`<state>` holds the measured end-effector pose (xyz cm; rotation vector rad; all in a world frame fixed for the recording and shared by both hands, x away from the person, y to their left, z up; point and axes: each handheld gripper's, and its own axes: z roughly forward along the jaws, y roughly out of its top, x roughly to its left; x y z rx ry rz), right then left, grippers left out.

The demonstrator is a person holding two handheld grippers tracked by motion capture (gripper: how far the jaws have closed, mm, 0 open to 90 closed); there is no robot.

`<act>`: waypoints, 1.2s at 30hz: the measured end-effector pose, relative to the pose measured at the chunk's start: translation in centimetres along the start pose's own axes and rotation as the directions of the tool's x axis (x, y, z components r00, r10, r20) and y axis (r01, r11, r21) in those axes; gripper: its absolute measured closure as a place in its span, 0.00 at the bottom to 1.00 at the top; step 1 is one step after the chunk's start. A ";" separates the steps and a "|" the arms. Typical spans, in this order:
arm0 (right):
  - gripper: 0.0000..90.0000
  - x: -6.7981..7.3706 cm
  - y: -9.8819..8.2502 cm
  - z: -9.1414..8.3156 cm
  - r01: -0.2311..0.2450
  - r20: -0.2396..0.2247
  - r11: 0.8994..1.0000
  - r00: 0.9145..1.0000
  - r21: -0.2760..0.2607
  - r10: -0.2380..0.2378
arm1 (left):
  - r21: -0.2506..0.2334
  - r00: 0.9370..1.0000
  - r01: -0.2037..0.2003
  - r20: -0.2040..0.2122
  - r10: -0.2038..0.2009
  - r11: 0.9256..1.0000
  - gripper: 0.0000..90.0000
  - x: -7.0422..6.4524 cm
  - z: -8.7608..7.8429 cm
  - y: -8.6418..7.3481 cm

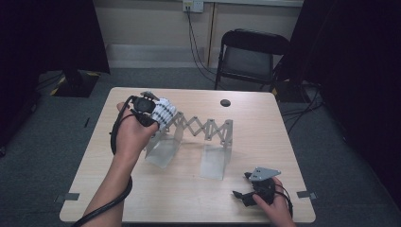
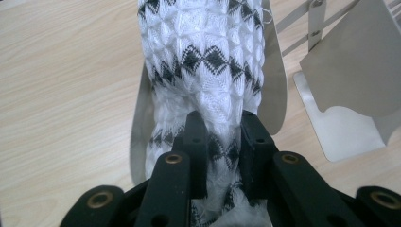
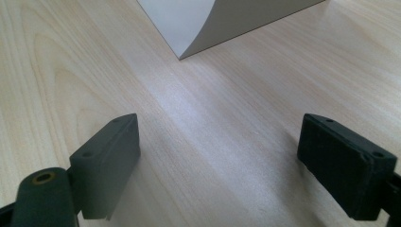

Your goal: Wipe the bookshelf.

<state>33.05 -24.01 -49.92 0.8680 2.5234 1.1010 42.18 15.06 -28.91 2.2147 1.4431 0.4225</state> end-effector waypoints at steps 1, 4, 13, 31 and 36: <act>0.15 0.0 0.0 0.0 -0.001 0.001 1.000 1.000 0.000 0.001 | 0.003 1.000 -0.007 -0.003 0.007 1.000 0.84 0.1 -0.4 0.1; 0.15 0.0 0.0 0.0 0.000 0.001 1.000 1.000 0.000 0.000 | -0.016 1.000 -0.012 -0.021 0.011 1.000 0.84 0.2 -1.5 0.5; 0.15 0.0 0.0 0.0 0.000 0.001 1.000 1.000 0.000 0.000 | 0.017 1.000 0.017 -0.014 -0.017 1.000 0.84 1.0 -0.3 -0.4; 0.15 0.0 0.0 0.0 0.000 0.000 1.000 1.000 0.000 0.000 | 0.125 0.999 0.031 0.029 -0.035 0.992 0.84 0.8 6.0 -3.5; 0.15 0.0 0.0 0.0 0.000 0.000 1.000 1.000 0.000 0.000 | 0.135 0.998 0.043 0.040 -0.049 0.990 0.84 0.7 7.7 -4.6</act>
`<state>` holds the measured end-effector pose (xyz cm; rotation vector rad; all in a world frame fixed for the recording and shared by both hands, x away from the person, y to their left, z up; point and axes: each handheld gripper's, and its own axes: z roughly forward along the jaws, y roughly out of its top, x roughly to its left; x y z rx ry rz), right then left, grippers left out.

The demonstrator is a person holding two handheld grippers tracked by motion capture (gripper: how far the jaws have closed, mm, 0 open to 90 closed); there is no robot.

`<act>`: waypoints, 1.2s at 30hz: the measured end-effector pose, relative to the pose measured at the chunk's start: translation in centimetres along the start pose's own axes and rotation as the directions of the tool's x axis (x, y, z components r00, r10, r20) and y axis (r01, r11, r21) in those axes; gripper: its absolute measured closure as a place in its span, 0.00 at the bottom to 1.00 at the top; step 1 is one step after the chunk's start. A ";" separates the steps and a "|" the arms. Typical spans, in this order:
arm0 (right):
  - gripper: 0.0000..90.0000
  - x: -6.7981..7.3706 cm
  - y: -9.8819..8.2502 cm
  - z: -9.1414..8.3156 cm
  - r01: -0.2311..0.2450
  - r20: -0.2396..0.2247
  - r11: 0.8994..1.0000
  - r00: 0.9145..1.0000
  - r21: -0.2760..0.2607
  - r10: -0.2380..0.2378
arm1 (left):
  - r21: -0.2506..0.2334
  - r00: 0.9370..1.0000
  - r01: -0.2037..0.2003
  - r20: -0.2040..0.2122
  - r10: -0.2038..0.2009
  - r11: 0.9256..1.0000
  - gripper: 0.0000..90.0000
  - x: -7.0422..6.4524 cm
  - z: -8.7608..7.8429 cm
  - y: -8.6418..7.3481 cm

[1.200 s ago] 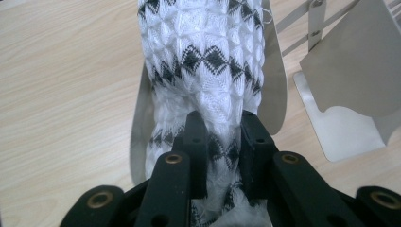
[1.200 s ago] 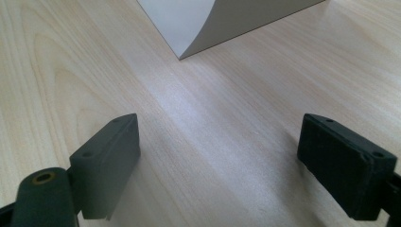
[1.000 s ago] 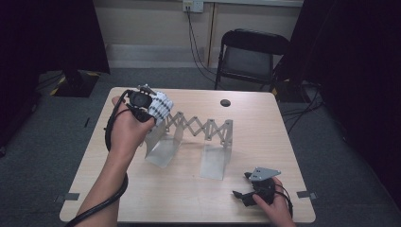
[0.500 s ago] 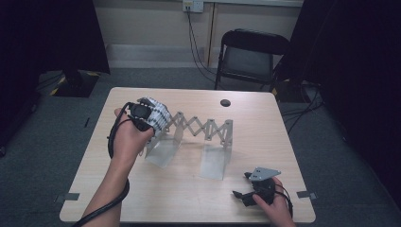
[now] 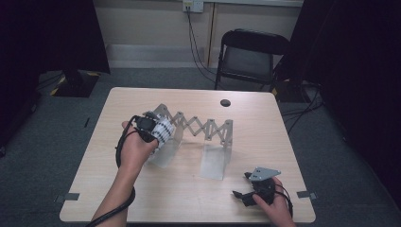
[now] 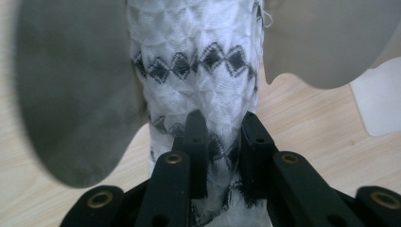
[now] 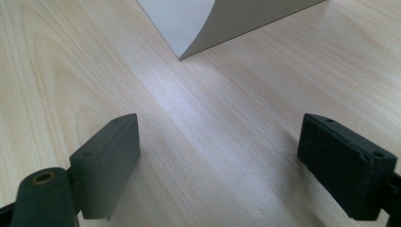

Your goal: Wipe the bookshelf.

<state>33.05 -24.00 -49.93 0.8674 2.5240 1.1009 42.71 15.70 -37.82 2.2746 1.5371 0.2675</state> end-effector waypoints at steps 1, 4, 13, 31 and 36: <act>0.15 0.0 0.0 0.0 0.000 0.000 1.000 1.000 0.000 0.000 | 0.006 1.000 0.004 0.002 -0.004 1.000 0.84 0.0 0.4 -0.2; 0.15 0.0 0.0 0.0 0.000 0.000 1.000 1.000 0.000 0.000 | 0.022 1.000 0.011 0.010 -0.012 1.000 0.84 0.1 1.6 -0.8; 0.15 0.0 0.0 0.0 0.000 0.000 1.000 1.000 0.000 0.000 | 0.039 1.000 0.018 0.018 -0.018 0.999 0.84 0.1 4.2 -2.4; 0.15 0.0 0.0 0.0 0.000 0.000 1.000 1.000 0.000 0.000 | 0.033 0.999 0.029 0.022 -0.030 0.999 0.84 0.5 5.2 -4.0; 0.15 0.0 0.0 0.0 0.001 0.000 1.000 1.000 0.000 -0.001 | -0.010 1.000 0.022 -0.004 -0.022 1.000 0.84 0.8 1.7 -2.6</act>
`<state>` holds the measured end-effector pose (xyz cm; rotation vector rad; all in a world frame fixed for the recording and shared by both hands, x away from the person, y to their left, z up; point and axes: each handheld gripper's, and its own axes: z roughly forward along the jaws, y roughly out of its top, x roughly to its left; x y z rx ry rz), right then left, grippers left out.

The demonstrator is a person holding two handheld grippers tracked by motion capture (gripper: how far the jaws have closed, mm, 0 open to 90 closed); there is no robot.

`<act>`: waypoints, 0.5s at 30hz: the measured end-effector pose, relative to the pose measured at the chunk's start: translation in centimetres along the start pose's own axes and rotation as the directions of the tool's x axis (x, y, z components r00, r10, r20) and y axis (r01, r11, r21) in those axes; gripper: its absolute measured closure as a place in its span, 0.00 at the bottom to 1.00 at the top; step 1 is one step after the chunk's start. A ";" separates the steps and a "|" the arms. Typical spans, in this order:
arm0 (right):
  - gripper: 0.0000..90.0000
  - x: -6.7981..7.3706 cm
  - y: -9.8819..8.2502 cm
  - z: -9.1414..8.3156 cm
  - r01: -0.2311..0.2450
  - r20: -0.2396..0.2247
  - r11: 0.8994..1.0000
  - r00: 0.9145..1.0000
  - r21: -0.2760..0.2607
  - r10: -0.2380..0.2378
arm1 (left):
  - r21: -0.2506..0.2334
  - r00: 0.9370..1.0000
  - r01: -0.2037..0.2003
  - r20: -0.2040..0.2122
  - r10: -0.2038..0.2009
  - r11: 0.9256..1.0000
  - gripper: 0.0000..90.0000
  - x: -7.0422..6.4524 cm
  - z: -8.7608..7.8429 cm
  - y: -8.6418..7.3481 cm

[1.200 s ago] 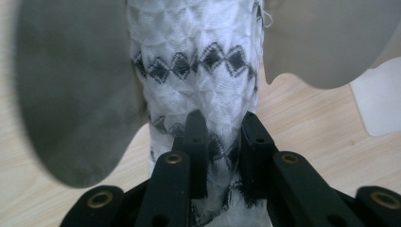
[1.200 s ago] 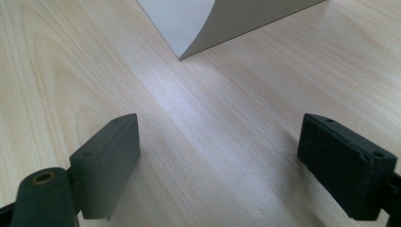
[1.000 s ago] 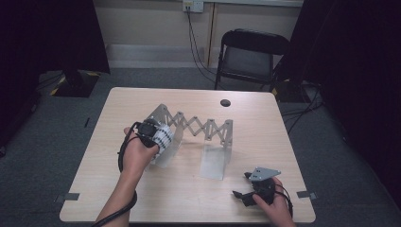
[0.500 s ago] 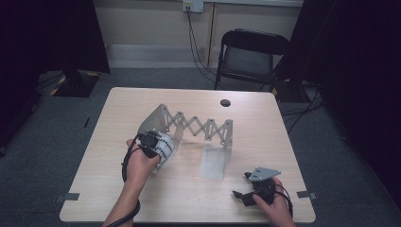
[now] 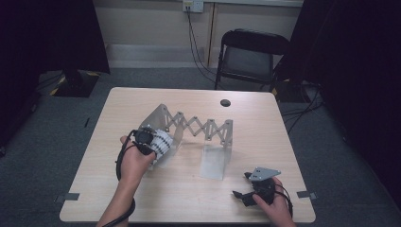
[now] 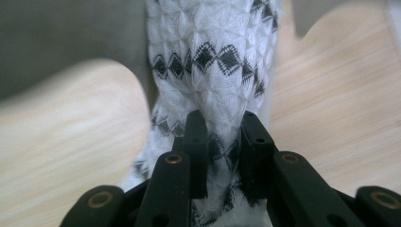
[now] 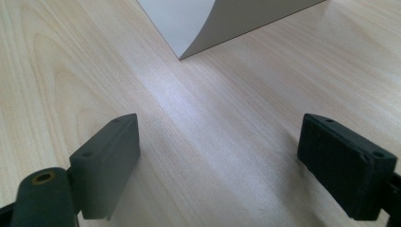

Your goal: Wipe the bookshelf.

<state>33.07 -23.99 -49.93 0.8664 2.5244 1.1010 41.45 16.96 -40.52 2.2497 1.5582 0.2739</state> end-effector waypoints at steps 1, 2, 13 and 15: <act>0.15 0.0 0.0 0.0 0.001 -0.001 1.000 1.000 0.000 -0.001 | -0.009 1.000 -0.002 -0.007 0.002 1.000 0.84 0.1 -0.8 0.4; 0.15 0.0 0.0 0.0 0.001 -0.001 1.000 1.000 0.000 -0.001 | -0.021 1.000 -0.002 -0.011 0.001 1.000 0.84 0.2 -1.5 0.7; 0.15 0.0 0.1 0.1 0.001 0.000 1.000 1.000 -0.001 -0.001 | -0.132 0.997 -0.053 -0.062 0.045 0.990 0.84 -0.5 -8.6 4.1; 0.15 0.0 0.0 0.1 0.001 0.000 1.000 1.000 -0.001 -0.001 | -0.149 0.996 -0.068 -0.069 0.058 0.986 0.84 -0.9 -9.5 4.5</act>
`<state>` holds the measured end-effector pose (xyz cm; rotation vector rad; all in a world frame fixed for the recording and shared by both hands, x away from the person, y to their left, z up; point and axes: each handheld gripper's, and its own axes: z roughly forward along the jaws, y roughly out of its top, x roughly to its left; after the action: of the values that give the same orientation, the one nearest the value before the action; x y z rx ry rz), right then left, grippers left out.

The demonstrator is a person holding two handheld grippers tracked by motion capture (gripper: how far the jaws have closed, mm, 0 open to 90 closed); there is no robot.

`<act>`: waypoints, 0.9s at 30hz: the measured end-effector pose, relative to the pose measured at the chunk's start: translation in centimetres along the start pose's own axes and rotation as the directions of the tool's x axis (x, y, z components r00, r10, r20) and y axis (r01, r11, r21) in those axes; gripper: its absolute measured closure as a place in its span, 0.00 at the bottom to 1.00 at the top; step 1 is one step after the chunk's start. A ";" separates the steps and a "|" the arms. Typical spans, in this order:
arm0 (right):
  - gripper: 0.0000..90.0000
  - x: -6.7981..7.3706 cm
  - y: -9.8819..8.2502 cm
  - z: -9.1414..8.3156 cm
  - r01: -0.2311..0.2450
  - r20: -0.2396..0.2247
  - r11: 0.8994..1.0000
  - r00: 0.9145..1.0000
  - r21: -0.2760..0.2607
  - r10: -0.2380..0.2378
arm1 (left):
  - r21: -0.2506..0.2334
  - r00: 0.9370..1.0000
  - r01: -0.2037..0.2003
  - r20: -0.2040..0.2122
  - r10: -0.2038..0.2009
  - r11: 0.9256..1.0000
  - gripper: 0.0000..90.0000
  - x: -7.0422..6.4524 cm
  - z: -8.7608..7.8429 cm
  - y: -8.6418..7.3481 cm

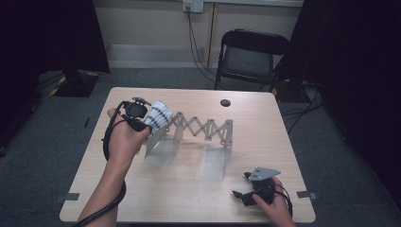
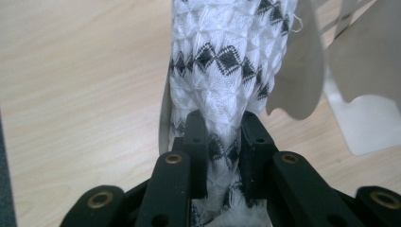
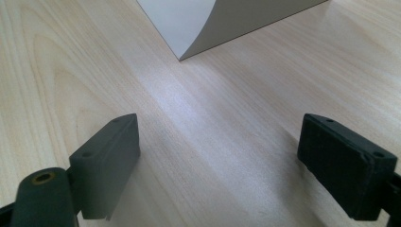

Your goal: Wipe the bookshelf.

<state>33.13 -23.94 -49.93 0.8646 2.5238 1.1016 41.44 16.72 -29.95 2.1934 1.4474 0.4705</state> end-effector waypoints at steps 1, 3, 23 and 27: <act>0.15 0.0 0.0 0.0 0.000 0.000 1.000 1.000 0.000 0.000 | -0.006 1.000 -0.003 -0.001 0.003 1.000 0.84 -0.1 -0.3 0.3; 0.15 0.0 0.0 0.0 -0.001 0.001 1.000 1.000 -0.001 0.001 | -0.019 1.000 -0.007 -0.008 0.007 1.000 0.84 -0.3 -0.9 0.8; 0.15 0.0 0.0 0.0 0.000 -0.001 1.000 1.000 0.000 0.000 | 0.056 0.999 0.007 0.049 -0.010 0.998 0.84 -1.3 4.8 -0.1; 0.15 0.0 0.0 0.0 0.000 -0.001 1.000 1.000 0.000 0.000 | 0.057 0.998 0.015 0.058 -0.018 0.998 0.84 -1.5 5.9 -0.2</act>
<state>33.15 -23.90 -49.93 0.8651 2.5246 1.1017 43.74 14.31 -34.98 2.2187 1.4635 0.3608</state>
